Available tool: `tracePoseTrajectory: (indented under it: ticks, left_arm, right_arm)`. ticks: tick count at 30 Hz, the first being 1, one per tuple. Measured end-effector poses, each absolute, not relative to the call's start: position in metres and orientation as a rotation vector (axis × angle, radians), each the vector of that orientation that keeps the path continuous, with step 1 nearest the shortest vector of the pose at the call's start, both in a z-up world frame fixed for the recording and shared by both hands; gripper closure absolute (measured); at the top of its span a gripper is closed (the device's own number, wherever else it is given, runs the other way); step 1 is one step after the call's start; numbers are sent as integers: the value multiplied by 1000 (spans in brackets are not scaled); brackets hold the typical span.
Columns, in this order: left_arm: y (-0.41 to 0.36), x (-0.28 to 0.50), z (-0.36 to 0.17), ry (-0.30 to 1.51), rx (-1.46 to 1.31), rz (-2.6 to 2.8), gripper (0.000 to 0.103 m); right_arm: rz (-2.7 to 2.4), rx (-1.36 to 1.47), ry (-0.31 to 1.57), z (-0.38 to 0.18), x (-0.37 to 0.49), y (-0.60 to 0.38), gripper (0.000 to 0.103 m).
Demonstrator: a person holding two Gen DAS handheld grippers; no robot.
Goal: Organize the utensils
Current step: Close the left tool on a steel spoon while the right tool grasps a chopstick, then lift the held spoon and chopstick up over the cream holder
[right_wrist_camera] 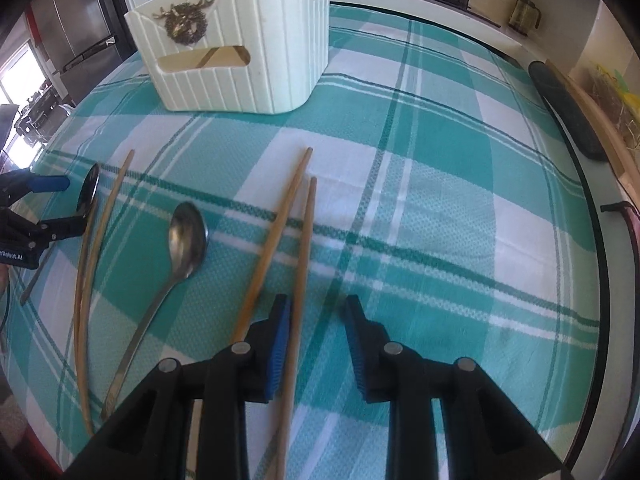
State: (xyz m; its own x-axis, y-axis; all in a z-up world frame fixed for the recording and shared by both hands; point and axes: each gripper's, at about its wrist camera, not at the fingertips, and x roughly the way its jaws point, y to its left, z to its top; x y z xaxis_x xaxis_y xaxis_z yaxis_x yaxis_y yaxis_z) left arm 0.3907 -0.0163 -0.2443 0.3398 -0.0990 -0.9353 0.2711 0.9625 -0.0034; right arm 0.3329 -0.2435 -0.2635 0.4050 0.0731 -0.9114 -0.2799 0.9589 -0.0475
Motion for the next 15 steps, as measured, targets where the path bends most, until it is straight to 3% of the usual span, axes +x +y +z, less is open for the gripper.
tracePoseTrajectory:
  ticks: [2, 3, 4, 9, 15]
  left_arm:
    - [-22, 396, -240, 1184, 174, -273, 30]
    - [-24, 396, -237, 1176, 185, -286, 50]
    - [-25, 397, -235, 1170, 193, -293, 61]
    - [-6, 386, -224, 1150, 119, -303, 62]
    - [33, 336, -169, 1000, -8, -348, 62]
  right_arm:
    - [219, -186, 1138, -263, 351, -242, 77]
    - [211, -184, 1135, -262, 358, -241, 87]
    - [204, -183, 1133, -262, 365, -240, 95]
    - [189, -95, 1092, -246, 374, -239, 97]
    - [268, -105, 890, -167, 317, -232, 97]
